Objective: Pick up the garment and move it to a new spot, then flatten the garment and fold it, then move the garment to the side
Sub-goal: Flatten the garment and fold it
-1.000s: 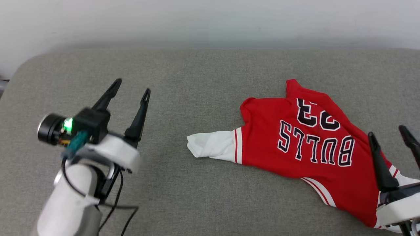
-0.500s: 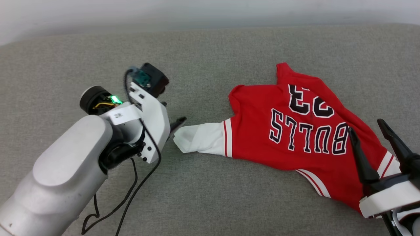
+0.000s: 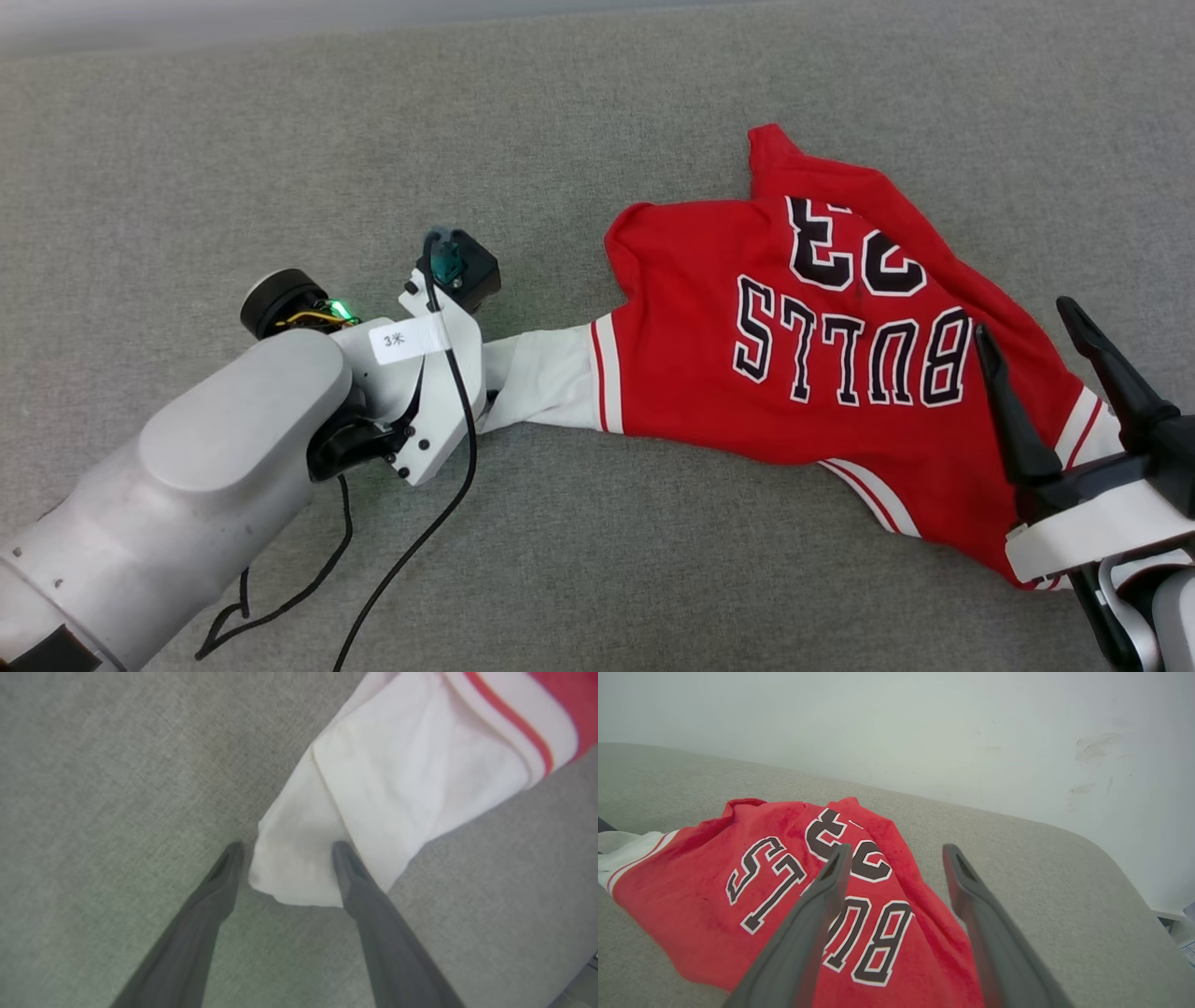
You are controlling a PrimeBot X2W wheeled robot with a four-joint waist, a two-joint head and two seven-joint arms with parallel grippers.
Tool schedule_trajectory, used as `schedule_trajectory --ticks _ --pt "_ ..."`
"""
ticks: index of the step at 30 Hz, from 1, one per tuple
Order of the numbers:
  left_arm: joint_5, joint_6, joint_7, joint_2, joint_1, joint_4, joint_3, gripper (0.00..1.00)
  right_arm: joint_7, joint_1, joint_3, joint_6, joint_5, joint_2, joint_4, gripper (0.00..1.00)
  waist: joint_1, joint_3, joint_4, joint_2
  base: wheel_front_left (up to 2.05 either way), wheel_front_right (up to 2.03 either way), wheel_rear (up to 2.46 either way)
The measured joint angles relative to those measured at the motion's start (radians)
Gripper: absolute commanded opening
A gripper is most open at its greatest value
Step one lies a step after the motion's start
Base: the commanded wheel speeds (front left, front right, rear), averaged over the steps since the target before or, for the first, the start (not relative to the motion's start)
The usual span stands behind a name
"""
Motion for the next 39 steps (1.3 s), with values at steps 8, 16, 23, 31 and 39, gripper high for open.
schedule_trajectory --ticks 8,16,23,31,39 --pt "-0.045 0.000 -0.089 0.005 -0.037 0.026 -0.099 0.00 -0.018 -0.008 -0.010 0.000 -0.008 0.001 0.022 1.00 -0.0001 0.008 0.005 0.0000 0.00 0.00 0.00" --pt "-0.119 0.000 -0.277 0.047 0.011 -0.026 -0.109 0.00 -0.026 0.006 -0.013 0.000 -0.003 0.002 0.049 1.00 -0.0001 -0.046 0.045 0.0000 0.00 0.00 0.00" --pt "-0.173 0.013 -0.344 0.170 0.109 -0.089 -0.092 0.00 -0.025 0.035 -0.026 0.000 0.005 -0.001 0.059 1.00 -0.0001 -0.092 0.089 0.0000 0.00 0.00 0.00" --pt "-0.291 0.086 -0.376 0.284 0.295 -0.167 -0.081 0.00 -0.015 0.059 -0.021 0.000 0.018 -0.001 0.060 1.00 -0.0001 -0.133 0.131 0.0000 0.00 0.00 0.00" --pt "-0.307 0.121 -0.405 0.286 0.371 -0.157 -0.092 1.00 -0.003 0.071 -0.023 0.000 0.020 -0.001 0.060 1.00 -0.0001 -0.147 0.132 0.0000 0.00 0.00 0.00"
